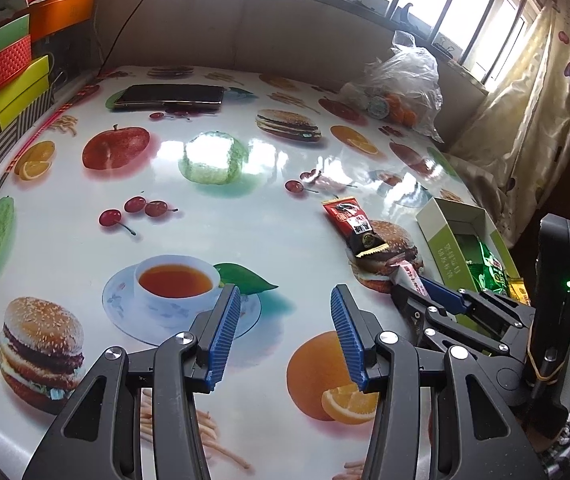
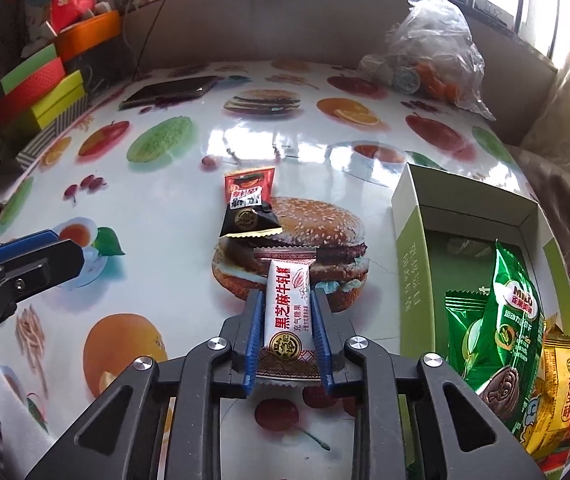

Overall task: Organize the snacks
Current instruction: 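Grasp the white candy bar with the right gripper while the left grasps the red candy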

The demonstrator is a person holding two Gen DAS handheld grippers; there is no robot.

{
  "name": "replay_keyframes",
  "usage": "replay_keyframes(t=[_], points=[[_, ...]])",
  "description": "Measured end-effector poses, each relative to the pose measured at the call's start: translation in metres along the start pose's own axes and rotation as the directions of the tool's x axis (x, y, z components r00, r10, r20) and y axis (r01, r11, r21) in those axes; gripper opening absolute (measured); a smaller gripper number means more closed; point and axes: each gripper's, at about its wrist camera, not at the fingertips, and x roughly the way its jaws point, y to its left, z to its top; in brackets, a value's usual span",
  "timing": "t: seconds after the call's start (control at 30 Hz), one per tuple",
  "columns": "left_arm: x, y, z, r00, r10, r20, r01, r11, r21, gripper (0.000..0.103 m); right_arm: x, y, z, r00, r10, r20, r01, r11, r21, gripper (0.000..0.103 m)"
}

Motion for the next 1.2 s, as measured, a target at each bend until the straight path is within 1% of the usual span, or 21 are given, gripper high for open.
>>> replay_keyframes(t=[0.17, 0.27, 0.43, 0.6, 0.77, 0.87, 0.93, 1.0, 1.07, 1.13, 1.2], points=[[0.000, -0.002, 0.002, 1.000, 0.006, -0.003, -0.006, 1.000, 0.006, 0.048, -0.003, 0.004, -0.003, 1.000, 0.024, -0.001, -0.024, 1.000, 0.002, 0.021], [0.002, -0.003, 0.005, 1.000, 0.004, -0.007, -0.004, 1.000, 0.009, 0.048, -0.006, 0.007, -0.008, 0.998, 0.057, 0.001, -0.057, 0.998, 0.009, 0.021], [0.013, -0.010, 0.015, 0.999, -0.019, -0.041, 0.020, 1.000, 0.009, 0.048, -0.015, 0.012, -0.020, 0.994, 0.111, 0.004, -0.111, 0.993, 0.030, 0.021], [0.026, -0.023, 0.028, 0.997, -0.049, -0.060, 0.050, 0.999, 0.016, 0.048, -0.023, 0.013, -0.031, 0.992, 0.123, 0.001, -0.123, 0.992, 0.035, 0.021], [0.041, -0.042, 0.041, 0.997, -0.037, -0.070, 0.041, 0.998, 0.048, 0.048, -0.028, 0.009, -0.038, 0.992, 0.124, 0.007, -0.124, 0.991, 0.055, 0.021], [0.050, -0.052, 0.046, 0.995, -0.050, -0.081, 0.056, 0.996, 0.073, 0.048, -0.029, 0.004, -0.041, 0.992, 0.126, 0.014, -0.127, 0.989, 0.076, 0.021], [0.060, -0.058, 0.048, 0.994, -0.040, -0.102, 0.048, 0.996, 0.077, 0.048, -0.030, 0.000, -0.043, 0.992, 0.127, 0.020, -0.129, 0.988, 0.089, 0.021], [0.067, -0.061, 0.050, 0.994, -0.017, -0.104, 0.025, 0.997, 0.077, 0.048, -0.030, -0.002, -0.044, 0.991, 0.132, 0.025, -0.134, 0.986, 0.096, 0.021], [0.071, -0.063, 0.051, 0.994, -0.013, -0.106, 0.021, 0.997, 0.077, 0.048, -0.029, -0.004, -0.043, 0.990, 0.139, 0.029, -0.141, 0.985, 0.103, 0.021], [0.079, -0.066, 0.052, 0.991, -0.009, -0.130, 0.020, 0.996, 0.084, 0.048, -0.029, -0.005, -0.044, 0.990, 0.140, 0.030, -0.142, 0.984, 0.103, 0.021], [0.082, -0.068, 0.051, 0.992, 0.013, -0.124, -0.003, 0.996, 0.085, 0.048, -0.028, -0.007, -0.044, 0.989, 0.142, 0.034, -0.145, 0.984, 0.103, 0.021]])
